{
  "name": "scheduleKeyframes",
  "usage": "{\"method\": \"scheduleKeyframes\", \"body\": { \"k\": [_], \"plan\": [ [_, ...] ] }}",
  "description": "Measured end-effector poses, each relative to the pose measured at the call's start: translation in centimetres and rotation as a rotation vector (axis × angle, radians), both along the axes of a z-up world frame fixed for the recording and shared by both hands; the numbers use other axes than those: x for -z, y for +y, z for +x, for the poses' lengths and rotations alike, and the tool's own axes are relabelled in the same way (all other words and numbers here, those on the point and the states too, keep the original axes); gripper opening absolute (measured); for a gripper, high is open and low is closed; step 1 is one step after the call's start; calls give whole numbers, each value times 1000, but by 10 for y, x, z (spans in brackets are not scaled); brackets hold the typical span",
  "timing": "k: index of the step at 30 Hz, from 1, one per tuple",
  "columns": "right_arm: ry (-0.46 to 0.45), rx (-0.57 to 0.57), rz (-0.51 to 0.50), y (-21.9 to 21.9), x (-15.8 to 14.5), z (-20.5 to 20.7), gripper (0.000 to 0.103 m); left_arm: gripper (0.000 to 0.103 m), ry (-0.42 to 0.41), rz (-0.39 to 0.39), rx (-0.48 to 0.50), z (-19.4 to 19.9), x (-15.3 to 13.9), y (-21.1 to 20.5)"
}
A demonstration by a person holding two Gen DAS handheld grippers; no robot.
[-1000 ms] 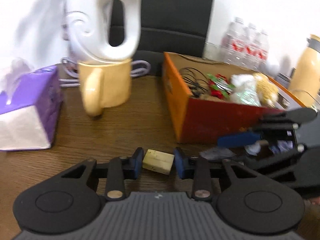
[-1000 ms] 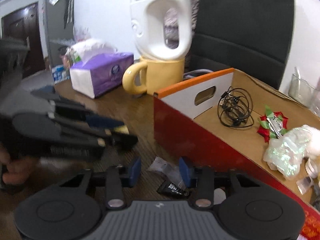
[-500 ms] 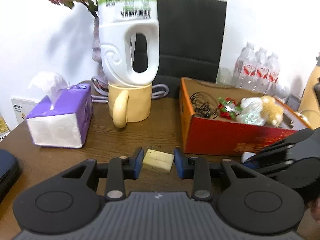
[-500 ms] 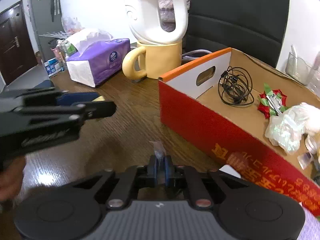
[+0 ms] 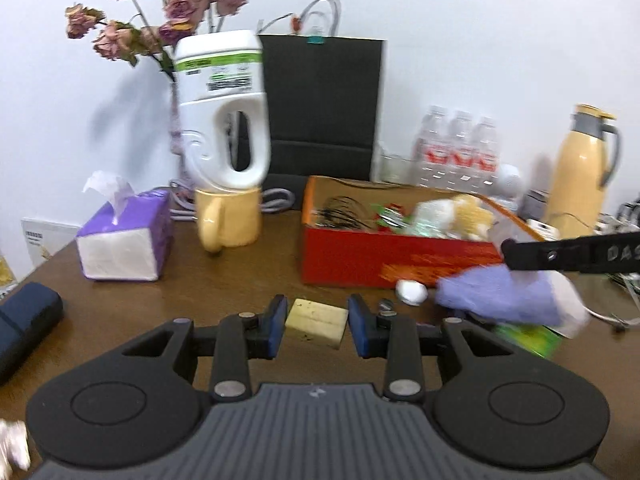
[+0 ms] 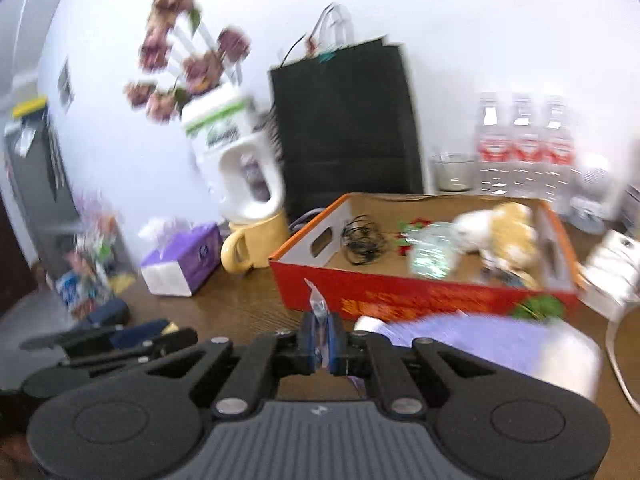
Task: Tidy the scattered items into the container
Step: 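Grasp the cream soap bar with the left tool while the right tool grasps a small clear packet, then carry the soap bar and packet into the box and open both tools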
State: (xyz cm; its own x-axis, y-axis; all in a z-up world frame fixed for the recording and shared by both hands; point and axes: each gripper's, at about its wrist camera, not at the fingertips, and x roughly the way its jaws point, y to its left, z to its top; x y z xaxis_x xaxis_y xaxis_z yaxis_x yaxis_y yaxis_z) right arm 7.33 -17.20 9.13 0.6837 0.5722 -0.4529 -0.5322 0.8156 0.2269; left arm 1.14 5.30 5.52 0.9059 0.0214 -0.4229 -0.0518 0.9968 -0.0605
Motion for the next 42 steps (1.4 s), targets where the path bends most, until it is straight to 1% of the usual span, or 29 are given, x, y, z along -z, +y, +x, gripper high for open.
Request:
{"method": "scheduleKeyframes", "body": {
  "k": [3,8,11,14,19,24,29,33,36,38,40,42],
  "plan": [
    [15,32,64,-28,1,-26,5,34,11,0,41,-18,2,-20],
    [-38,108,-2,-47,15,-78,5,34,-2,38,126,-51,6,-52],
    [-62,137,-56,-54,24,-101,5,34,-10,72,153,-71,8,-66],
    [-57,153,-47,-65,29,-121,5,34,-22,82,164,-82,7,-70],
    [-58,153,-29,-71,34,-141,5,34,-39,89,172,-92,3,-74],
    [-88,162,-14,-72,28,-144,5,34,-60,91,177,-92,0,-75],
    [-114,171,-2,-73,15,-127,5,34,-60,50,183,-72,-8,-68],
    [-126,166,19,-74,-2,-92,5,34,-89,37,187,-31,-26,-59],
    [-174,172,11,-73,-28,-53,5,34,-111,22,172,16,-49,-52],
    [-187,173,7,-70,-43,-21,5,34,-125,21,157,44,-61,-49],
    [-171,166,11,-67,-52,14,5,34,-121,35,162,77,-66,-49],
    [-142,159,17,-65,-55,52,5,34,-84,31,141,111,-62,-48]
  ]
}}
